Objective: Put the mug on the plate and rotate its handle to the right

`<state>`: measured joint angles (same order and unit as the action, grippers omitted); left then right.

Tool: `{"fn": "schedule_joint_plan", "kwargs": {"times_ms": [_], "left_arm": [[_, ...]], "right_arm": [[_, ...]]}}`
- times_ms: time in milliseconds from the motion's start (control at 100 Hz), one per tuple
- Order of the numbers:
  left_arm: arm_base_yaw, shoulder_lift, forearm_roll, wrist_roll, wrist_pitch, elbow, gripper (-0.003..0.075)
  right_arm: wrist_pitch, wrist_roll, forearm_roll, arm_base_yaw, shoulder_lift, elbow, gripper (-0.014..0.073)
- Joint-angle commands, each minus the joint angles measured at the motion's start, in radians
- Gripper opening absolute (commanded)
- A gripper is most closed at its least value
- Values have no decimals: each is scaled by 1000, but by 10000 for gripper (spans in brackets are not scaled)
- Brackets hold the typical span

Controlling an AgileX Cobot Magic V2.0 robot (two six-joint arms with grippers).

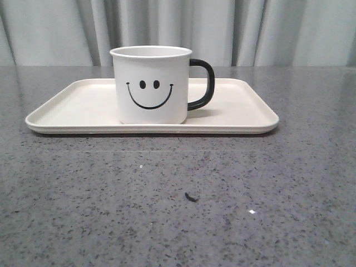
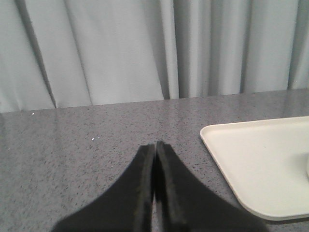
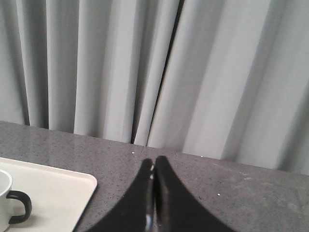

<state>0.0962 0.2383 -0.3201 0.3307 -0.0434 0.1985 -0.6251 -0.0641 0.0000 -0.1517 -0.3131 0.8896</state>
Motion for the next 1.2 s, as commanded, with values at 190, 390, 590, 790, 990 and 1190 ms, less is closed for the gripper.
{"fn": "schedule_joint_plan", "kwargs": {"times_ms": [190, 390, 590, 790, 990, 1190], "left_arm": [[-116, -163, 89, 10, 113, -125, -19], [-123, -205, 89, 10, 113, -170, -19], [-123, -272, 89, 10, 104, -207, -19], [-124, -276, 85, 10, 105, -207, -19], [-124, -276, 82, 10, 99, -207, -19], [-124, -276, 82, 10, 99, -207, -19]], "right_arm": [[76, -1, -8, 4, -12, 20, -61], [76, -1, -8, 4, -12, 20, -61], [76, -1, -8, 4, -12, 20, -61], [77, -1, -8, 4, -12, 20, -61], [78, -1, -8, 4, -12, 20, -61], [78, -1, -8, 4, -12, 20, -61]]}}
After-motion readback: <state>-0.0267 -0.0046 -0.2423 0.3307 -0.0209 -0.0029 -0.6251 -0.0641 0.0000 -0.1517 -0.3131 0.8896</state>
